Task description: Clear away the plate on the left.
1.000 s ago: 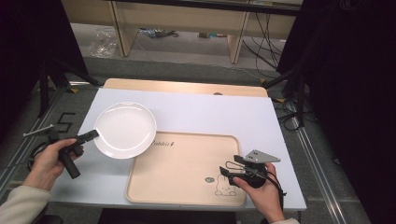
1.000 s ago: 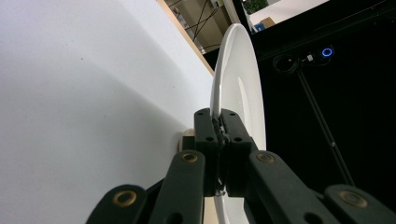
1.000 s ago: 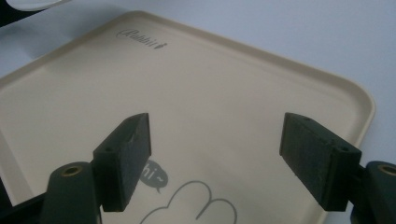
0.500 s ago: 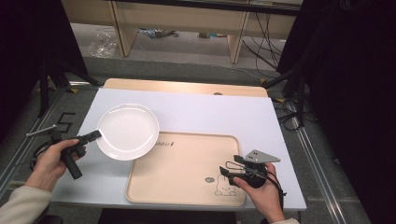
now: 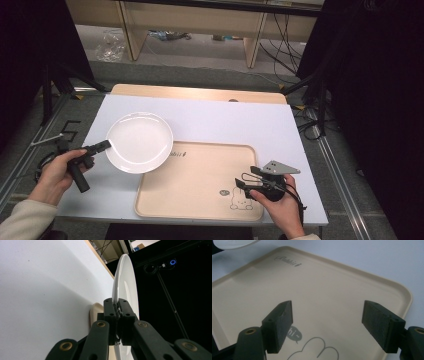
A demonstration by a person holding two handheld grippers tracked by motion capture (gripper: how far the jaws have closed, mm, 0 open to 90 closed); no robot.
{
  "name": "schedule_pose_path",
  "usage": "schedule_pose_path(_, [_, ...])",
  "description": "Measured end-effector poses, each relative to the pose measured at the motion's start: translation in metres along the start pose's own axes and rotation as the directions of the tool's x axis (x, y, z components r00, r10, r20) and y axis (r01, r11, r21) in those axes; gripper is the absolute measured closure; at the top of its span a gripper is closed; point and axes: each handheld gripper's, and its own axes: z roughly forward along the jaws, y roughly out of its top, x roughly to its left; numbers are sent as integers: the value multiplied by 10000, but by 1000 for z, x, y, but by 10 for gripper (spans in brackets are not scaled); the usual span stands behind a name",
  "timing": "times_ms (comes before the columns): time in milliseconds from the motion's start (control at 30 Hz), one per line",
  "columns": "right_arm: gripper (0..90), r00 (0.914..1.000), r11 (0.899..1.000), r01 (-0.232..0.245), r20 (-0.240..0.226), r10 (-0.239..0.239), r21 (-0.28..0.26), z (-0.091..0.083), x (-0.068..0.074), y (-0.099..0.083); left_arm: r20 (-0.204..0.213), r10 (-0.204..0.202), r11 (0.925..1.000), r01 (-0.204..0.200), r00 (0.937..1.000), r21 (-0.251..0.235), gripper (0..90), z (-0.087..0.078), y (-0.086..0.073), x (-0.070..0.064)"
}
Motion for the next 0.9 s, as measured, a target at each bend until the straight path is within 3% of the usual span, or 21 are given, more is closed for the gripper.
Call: schedule_pose_path(900, [257, 10000, 10000, -15, -18, 15, -12, 0, 0, 0, 10, -31, 9996, 31, 10000, 283, 861, 7, -7, -4])
